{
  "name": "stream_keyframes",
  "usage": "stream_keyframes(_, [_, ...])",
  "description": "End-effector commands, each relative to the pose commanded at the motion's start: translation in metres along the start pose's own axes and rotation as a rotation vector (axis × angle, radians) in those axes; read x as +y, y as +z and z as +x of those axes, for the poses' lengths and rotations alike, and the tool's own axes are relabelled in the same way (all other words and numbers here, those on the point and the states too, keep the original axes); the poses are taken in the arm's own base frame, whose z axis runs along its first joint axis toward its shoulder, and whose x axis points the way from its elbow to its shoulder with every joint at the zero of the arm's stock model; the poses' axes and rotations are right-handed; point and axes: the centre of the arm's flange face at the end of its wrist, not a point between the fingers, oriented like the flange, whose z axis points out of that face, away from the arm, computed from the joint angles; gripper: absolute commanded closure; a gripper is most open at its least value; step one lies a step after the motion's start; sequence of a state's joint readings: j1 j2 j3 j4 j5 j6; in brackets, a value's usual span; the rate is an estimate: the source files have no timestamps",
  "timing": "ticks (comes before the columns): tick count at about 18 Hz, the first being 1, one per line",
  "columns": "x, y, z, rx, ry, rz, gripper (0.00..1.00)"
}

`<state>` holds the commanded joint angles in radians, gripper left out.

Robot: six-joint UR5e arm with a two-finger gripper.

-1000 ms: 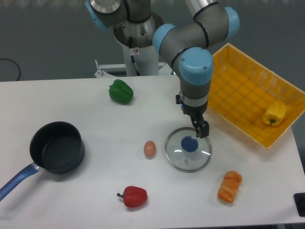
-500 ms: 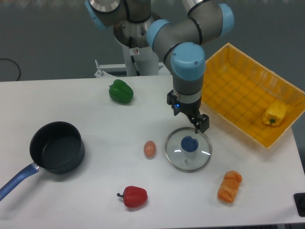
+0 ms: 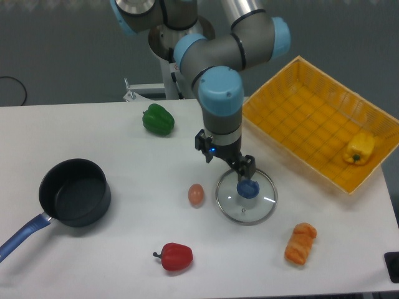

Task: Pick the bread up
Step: 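Move the gripper over toward the orange bread piece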

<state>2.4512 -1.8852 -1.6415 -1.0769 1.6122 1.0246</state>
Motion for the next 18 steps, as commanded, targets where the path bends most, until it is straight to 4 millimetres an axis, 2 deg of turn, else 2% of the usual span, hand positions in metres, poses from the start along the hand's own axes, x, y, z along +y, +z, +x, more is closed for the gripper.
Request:
stream_keyframes(1, [0.002, -0.003, -0.011, -0.011, -0.006, 0.005, 0.0])
stream_keyframes(7, [0.048, 0.0, -0.086, -0.047, -0.054, 0.006, 0.0])
stream_keyframes(13, [0.069, 0.042, -0.145, -0.055, -0.114, 0.001, 0.0])
stream_keyframes(18, [0.067, 0.063, -0.177, -0.085, -0.116, 0.011, 0.0])
